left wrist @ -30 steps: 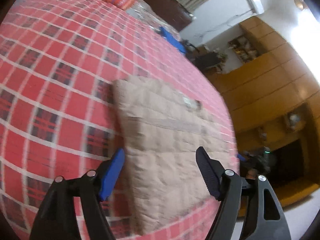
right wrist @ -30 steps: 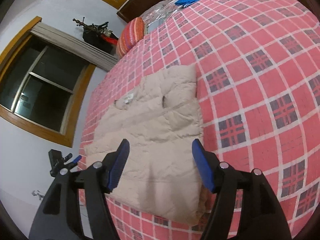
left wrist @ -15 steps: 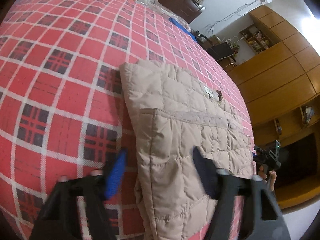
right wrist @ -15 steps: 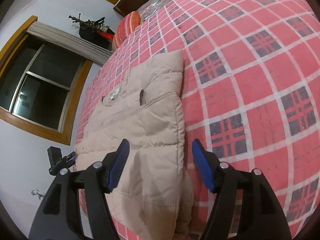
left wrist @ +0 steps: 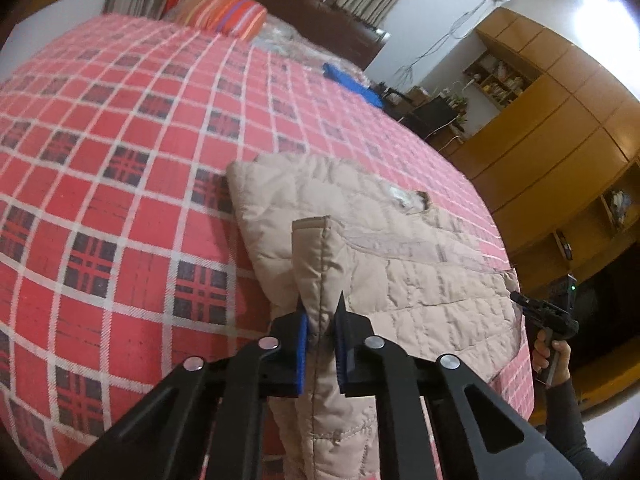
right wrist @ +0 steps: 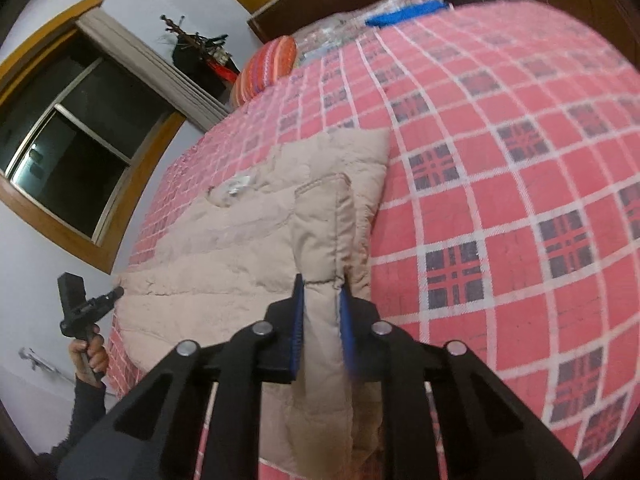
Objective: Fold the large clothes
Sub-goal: 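Grasp the folded coat edge with both tools and lift it up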
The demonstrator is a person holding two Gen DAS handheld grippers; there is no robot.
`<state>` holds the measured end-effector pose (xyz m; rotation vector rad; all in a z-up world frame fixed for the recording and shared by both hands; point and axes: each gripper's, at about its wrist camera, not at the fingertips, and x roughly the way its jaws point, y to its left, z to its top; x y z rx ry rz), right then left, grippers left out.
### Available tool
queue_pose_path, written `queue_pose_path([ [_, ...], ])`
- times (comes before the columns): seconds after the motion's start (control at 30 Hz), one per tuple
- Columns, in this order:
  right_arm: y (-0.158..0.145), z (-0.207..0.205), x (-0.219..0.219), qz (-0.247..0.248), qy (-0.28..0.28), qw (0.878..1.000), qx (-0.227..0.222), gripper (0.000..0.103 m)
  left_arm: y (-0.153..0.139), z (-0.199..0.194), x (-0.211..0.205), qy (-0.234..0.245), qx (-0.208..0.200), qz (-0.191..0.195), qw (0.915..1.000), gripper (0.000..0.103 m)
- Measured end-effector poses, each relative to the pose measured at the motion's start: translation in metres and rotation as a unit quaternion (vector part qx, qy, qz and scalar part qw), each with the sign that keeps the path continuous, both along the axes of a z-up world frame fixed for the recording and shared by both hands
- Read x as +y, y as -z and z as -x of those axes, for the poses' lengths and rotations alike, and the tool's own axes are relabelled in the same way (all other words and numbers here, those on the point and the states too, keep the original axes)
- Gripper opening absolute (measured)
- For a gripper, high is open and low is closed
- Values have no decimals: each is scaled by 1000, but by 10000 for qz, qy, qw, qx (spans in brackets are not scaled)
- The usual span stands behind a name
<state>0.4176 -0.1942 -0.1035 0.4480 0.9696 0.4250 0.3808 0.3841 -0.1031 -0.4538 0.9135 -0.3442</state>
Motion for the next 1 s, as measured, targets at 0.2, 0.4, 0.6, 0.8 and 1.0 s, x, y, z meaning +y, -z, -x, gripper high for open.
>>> queue_pose_path([
  [0.2, -48, 28, 4, 60, -2, 9971, -753, 11, -49, 20, -7, 111, -649, -73, 9978, 8],
  [0.4, -96, 28, 8, 138, 42, 9897, -1424, 11, -97, 13, -6, 98, -1171, -82, 9930, 8],
  [0.6, -117, -2, 6, 300, 183, 9861, -1625, 11, -129, -15, -9, 26, -1399, -266, 9898, 8],
  [0.8, -126, -57, 4, 429, 349, 9837, -1712, 11, -145, -68, -9, -141, -1383, -461, 9892, 8],
  [1.0, -114, -119, 18, 750, 411, 9820, -1687, 11, -132, -129, -7, -372, -1096, -617, 9914, 7],
])
